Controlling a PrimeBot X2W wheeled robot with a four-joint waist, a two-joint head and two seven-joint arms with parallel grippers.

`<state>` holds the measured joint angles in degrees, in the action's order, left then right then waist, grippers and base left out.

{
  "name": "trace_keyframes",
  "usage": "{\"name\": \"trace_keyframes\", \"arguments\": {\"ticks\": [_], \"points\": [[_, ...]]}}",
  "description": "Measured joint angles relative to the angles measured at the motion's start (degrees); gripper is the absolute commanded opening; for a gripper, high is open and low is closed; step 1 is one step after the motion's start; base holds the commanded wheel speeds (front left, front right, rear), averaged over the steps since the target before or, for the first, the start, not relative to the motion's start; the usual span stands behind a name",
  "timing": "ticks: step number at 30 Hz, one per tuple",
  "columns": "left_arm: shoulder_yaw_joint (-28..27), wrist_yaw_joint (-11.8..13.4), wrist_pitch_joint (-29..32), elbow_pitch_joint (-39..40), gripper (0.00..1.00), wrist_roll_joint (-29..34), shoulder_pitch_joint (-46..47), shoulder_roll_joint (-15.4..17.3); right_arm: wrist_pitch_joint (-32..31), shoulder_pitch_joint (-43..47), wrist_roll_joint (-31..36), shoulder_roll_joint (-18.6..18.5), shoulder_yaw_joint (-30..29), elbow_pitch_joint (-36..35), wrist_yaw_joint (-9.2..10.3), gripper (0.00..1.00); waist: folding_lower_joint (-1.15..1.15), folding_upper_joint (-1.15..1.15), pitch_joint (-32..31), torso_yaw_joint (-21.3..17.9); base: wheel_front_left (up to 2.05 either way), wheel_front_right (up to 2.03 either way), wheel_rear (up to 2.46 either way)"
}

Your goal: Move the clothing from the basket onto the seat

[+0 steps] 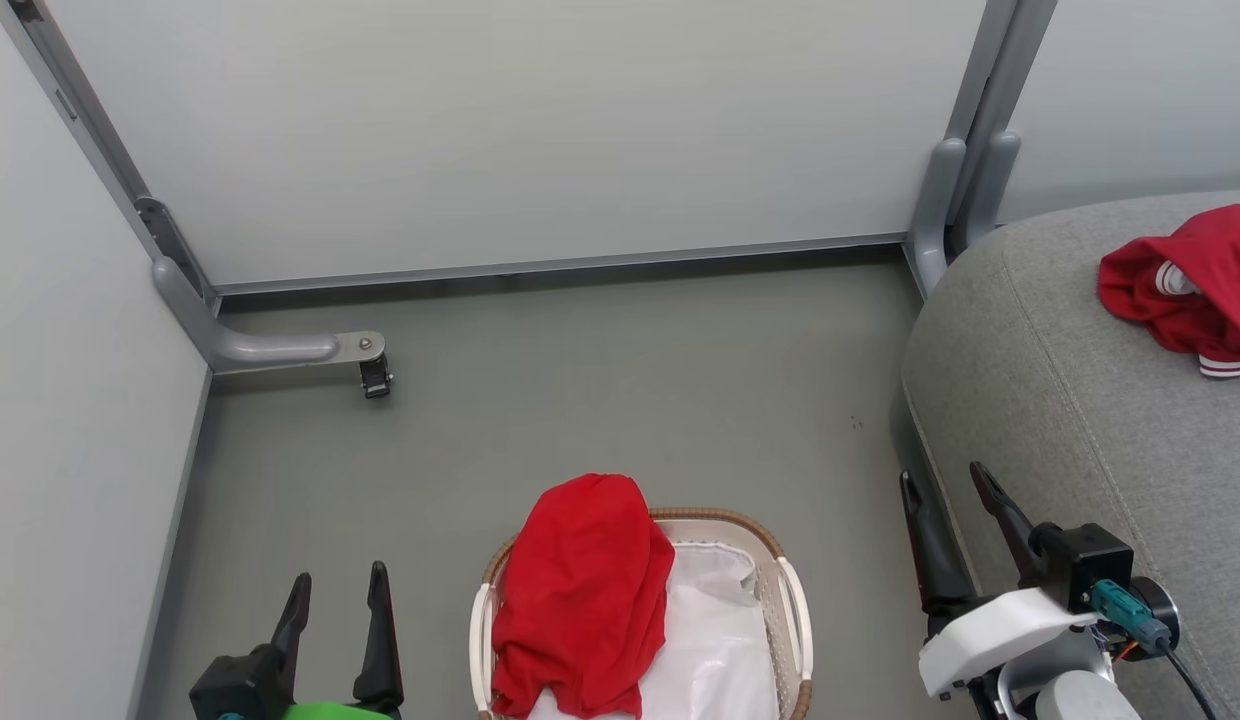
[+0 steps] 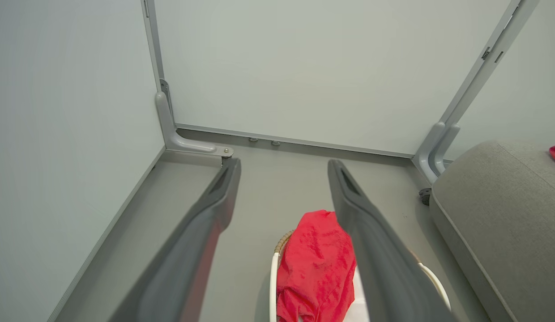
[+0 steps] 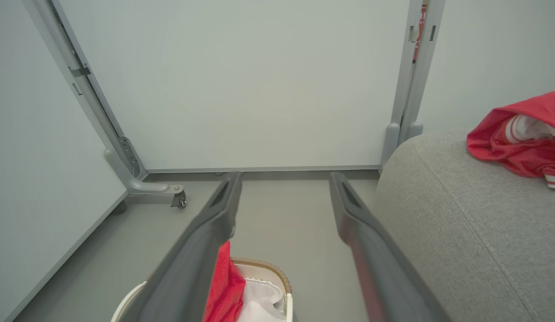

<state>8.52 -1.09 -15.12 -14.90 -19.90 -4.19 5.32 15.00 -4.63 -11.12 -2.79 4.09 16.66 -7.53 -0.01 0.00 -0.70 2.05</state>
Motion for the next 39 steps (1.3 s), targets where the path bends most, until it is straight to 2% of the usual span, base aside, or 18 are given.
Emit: {"name": "trace_keyframes", "arguments": {"ticks": [28, 33, 39], "points": [[-1.0, -1.5, 0.0, -0.9, 1.00, 2.4, 0.0, -1.4, 0.0, 0.0, -0.3, 0.0, 0.0, 0.0, 0.00, 1.00, 0.00, 0.00, 1.1, 0.0, 0.00, 0.00, 0.00], [0.1, -2.1, 0.0, -1.2, 1.00, 3.1, 1.6, -1.5, 0.0, -1.1, 0.1, 0.0, -0.3, -1.1, 0.00, 1.00, 0.00, 0.00, 3.5, -0.1, 0.00, 0.00, 0.00], [3.6, -3.5, 1.0, -2.9, 1.00, 6.1, 9.8, -1.1, 0.0, -5.5, 1.7, 0.0, -1.3, -2.8, 0.00, 1.00, 0.00, 0.00, 8.9, -0.6, 0.00, 0.00, 0.00]]}}
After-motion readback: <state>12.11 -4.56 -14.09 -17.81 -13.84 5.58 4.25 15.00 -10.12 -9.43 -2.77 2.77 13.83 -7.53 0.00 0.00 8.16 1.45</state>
